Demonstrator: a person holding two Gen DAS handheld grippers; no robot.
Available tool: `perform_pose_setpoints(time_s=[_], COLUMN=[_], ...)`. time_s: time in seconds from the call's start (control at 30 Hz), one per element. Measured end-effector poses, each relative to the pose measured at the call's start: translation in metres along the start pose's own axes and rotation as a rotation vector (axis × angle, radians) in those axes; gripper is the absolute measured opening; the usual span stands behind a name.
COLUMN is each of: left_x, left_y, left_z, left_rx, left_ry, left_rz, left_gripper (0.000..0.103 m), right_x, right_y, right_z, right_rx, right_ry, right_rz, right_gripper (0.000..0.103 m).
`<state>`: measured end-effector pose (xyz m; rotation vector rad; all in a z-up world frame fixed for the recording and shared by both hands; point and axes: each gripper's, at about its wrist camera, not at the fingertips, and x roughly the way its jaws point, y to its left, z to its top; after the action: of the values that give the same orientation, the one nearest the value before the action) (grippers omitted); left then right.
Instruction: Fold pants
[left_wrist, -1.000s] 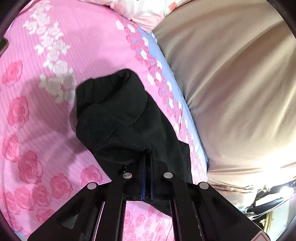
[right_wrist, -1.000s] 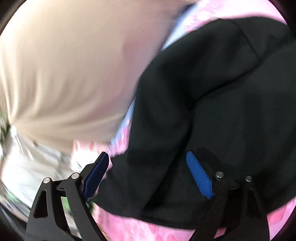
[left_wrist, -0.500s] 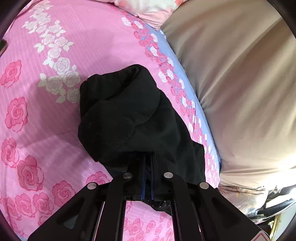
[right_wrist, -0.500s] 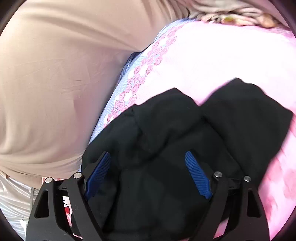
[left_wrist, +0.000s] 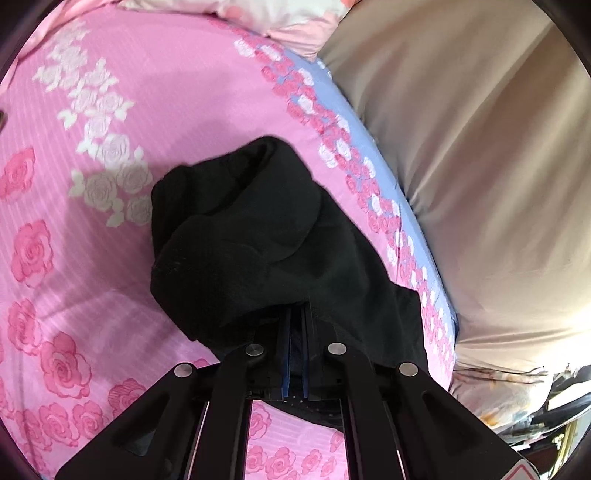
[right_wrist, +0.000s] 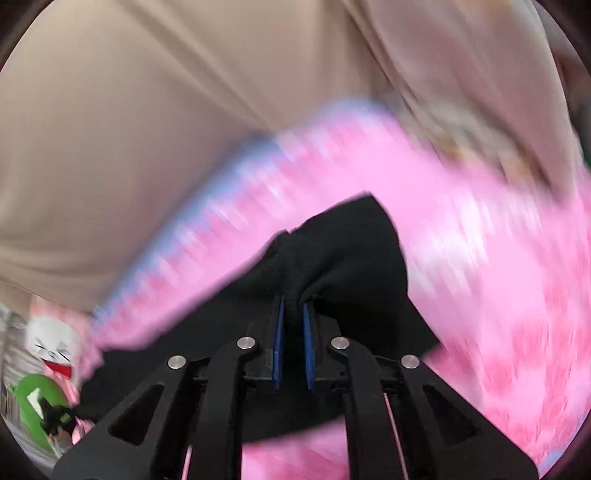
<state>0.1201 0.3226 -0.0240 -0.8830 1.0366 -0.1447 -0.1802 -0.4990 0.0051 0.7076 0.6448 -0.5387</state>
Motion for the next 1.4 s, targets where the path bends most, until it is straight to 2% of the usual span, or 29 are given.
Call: perform_pose_setpoints(time_s=[0.07,0.13,0.2,0.23,0.3,0.33,0.37,0.47,0.53,0.6,0.63,0.73,0.8,0.83,0.87,0.9,0.93,0.97,1.0,1.03,1.1,1.13,1.2,1.3,1.4], left_x=[-0.001,-0.002,-0.001,-0.001,0.002,0.002,0.002,-0.017,-0.041,-0.06,-0.064,-0.048,-0.023,-0.01,-0.004,-0.002,-0.007,-0.015,-0.022,-0.031,-0.053,-0.063,-0.08,-0.084,-0.058], left_y=[0.003,0.004,0.005,0.006,0.003,-0.003,-0.01,-0.058,-0.089,-0.103,-0.102,-0.057,-0.01,0.014,0.028,0.045,0.053,0.057,0.057,0.056,0.052,0.05,0.037,-0.004,-0.044], left_z=[-0.004,-0.005,-0.005,-0.005,-0.002,0.001,0.004,0.028,0.036,0.035,0.033,0.022,0.012,0.006,0.003,-0.002,-0.006,-0.01,-0.013,-0.018,-0.029,-0.032,-0.041,-0.051,-0.061], left_rx=[-0.006,-0.007,-0.007,-0.009,-0.007,0.013,0.03,0.11,0.178,0.242,0.267,0.25,0.186,0.147,0.122,0.088,0.074,0.073,0.082,0.102,0.139,0.149,0.181,0.274,0.359], left_ry=[0.002,0.003,0.003,0.004,-0.003,-0.011,-0.017,-0.063,-0.117,-0.156,-0.161,-0.093,-0.032,-0.004,0.014,0.016,-0.003,-0.024,-0.04,-0.068,-0.145,-0.179,-0.22,-0.246,-0.215], left_rz=[-0.008,-0.004,-0.007,-0.013,-0.026,-0.021,-0.017,-0.048,-0.052,-0.006,0.026,0.096,0.145,0.153,0.133,0.078,0.041,0.019,0.018,0.049,0.13,0.145,0.12,0.098,0.063], left_gripper=[0.004,0.004,0.005,0.005,0.004,0.003,0.003,0.002,0.002,0.001,0.002,0.002,0.002,0.002,0.002,0.005,0.01,0.01,0.009,0.009,0.005,0.005,0.005,0.006,0.018], right_x=[-0.007,-0.014,-0.011,-0.006,0.017,0.021,0.021,-0.016,-0.063,-0.084,-0.085,-0.049,-0.006,0.005,0.003,-0.004,-0.014,-0.023,-0.034,-0.045,-0.066,-0.07,-0.073,-0.052,-0.012], right_y=[-0.014,-0.018,-0.026,-0.027,-0.012,-0.007,0.001,0.036,0.071,0.087,0.086,0.056,0.023,0.012,0.006,0.003,0.001,0.001,0.003,0.007,0.023,0.034,0.075,0.154,0.237], right_z=[-0.022,-0.03,-0.03,-0.029,-0.013,-0.006,0.0,0.026,0.039,0.038,0.031,0.006,-0.018,-0.027,-0.033,-0.035,-0.036,-0.037,-0.038,-0.04,-0.045,-0.047,-0.058,-0.08,-0.112], right_rx=[0.005,0.019,0.034,0.047,0.053,0.047,0.035,-0.015,-0.093,-0.153,-0.178,-0.172,-0.127,-0.107,-0.092,-0.075,-0.057,-0.055,-0.064,-0.079,-0.121,-0.149,-0.25,-0.421,-0.569], right_ry=[-0.014,-0.031,-0.032,-0.029,-0.023,-0.021,-0.026,-0.13,-0.228,-0.265,-0.254,-0.145,-0.021,0.003,-0.021,-0.046,-0.061,-0.083,-0.11,-0.134,-0.175,-0.184,-0.184,-0.125,-0.023], right_rz=[0.028,0.056,0.061,0.069,0.077,0.073,0.059,0.124,0.169,0.131,0.079,0.0,-0.048,-0.065,-0.04,-0.026,-0.041,-0.054,-0.069,-0.081,-0.078,-0.059,0.006,0.128,0.256], right_gripper=[0.01,0.014,0.025,0.034,0.028,0.014,0.011,0.009,0.009,0.009,0.009,0.009,0.01,0.013,0.015,0.019,0.032,0.043,0.044,0.044,0.044,0.044,0.044,0.043,0.042])
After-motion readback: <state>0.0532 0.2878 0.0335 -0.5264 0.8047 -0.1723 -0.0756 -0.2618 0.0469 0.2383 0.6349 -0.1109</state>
